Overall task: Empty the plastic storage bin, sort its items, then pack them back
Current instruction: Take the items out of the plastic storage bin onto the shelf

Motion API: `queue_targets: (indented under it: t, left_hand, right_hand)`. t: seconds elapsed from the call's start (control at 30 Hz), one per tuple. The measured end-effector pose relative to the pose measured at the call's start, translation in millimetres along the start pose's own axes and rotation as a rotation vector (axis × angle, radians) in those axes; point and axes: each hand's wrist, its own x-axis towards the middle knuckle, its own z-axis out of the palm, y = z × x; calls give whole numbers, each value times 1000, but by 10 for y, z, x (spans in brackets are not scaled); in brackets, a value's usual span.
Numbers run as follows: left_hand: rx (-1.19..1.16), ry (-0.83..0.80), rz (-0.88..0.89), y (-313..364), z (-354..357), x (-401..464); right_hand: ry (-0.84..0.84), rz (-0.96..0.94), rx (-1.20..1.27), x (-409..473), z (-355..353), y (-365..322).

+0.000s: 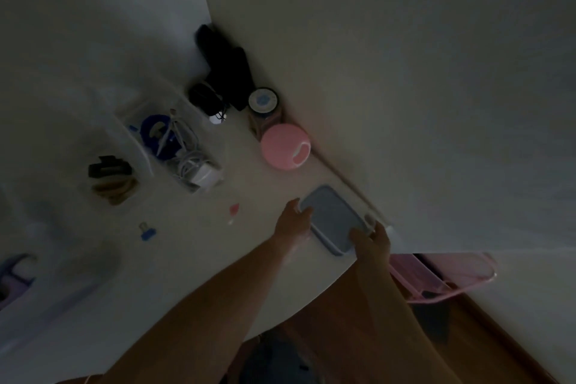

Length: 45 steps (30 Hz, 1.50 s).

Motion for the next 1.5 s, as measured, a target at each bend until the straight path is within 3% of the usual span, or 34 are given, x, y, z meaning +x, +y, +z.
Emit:
queue_targets:
  t: [0.2, 0.37, 0.47, 0.6, 0.77, 0.83, 1.0, 1.13, 1.33, 1.5]
  left_hand:
    - [-97, -66, 35, 206, 21, 63]
    - [25, -26, 69, 234, -231, -150]
    - [-58, 22, 159, 258, -581, -589]
    - [-158, 137, 434, 213, -1453, -1377]
    - [-63, 267, 507, -42, -2326, -1889]
    - [6, 256, 490, -212, -2448, -1921]
    - [51, 172, 414, -384, -2223, -1807]
    - [126, 88, 364, -408, -1848, -1650]
    - [340, 85, 343, -279, -1449, -1429]
    - [408, 98, 385, -75, -1232, -1290]
  right_hand:
    - [168, 62, -50, 91, 190, -83]
    - [220, -14, -68, -234, 199, -303]
    - [214, -214, -161, -717, 357, -348]
    - [261, -510, -301, -1231, 823, -369]
    - [300, -101, -397, -1068, 1070, -349]
    - [282, -95, -455, -966, 1007, -300]
    - [270, -132, -612, -801, 760, -164]
    - [105, -238, -881, -758, 670, -91]
    - [294, -480, -1023, -343, 366, -496]
    - [228, -492, -1133, 20, 343, -658]
